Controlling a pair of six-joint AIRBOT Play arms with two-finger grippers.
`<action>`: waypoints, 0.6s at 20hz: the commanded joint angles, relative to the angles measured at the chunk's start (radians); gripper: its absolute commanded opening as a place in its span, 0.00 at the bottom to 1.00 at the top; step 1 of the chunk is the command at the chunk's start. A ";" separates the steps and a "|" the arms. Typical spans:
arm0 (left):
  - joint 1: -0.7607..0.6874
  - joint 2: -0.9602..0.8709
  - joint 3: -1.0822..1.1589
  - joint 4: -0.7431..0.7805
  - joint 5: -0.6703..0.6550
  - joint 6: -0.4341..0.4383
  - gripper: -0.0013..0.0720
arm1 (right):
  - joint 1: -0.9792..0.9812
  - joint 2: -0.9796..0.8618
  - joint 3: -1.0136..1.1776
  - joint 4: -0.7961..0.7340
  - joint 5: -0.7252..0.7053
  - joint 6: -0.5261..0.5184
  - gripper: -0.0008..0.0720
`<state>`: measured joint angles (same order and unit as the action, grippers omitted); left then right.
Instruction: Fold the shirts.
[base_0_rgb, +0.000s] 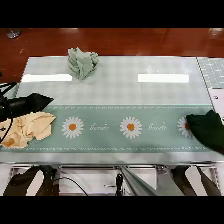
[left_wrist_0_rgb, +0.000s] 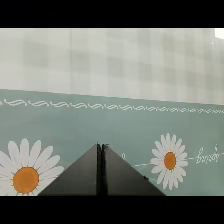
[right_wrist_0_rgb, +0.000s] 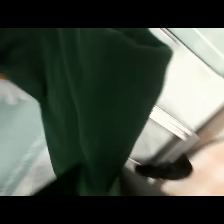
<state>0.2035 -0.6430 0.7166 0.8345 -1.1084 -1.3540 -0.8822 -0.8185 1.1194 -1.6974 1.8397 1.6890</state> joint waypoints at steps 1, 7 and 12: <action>0.000 -0.003 0.000 0.000 0.002 0.005 0.05 | -0.043 0.052 -0.138 -0.100 -0.080 0.034 0.88; -0.008 -0.200 0.150 -0.123 0.023 0.089 0.04 | 0.194 -0.174 0.193 0.325 -0.231 0.019 0.32; -0.263 -0.457 0.652 0.200 0.010 0.031 0.04 | 0.767 -0.313 0.271 0.568 -0.702 -0.100 0.04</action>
<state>0.0700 -0.9722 1.1400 0.8310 -1.0885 -1.2724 -0.4007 -1.0557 1.3464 -1.2377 1.4052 1.6428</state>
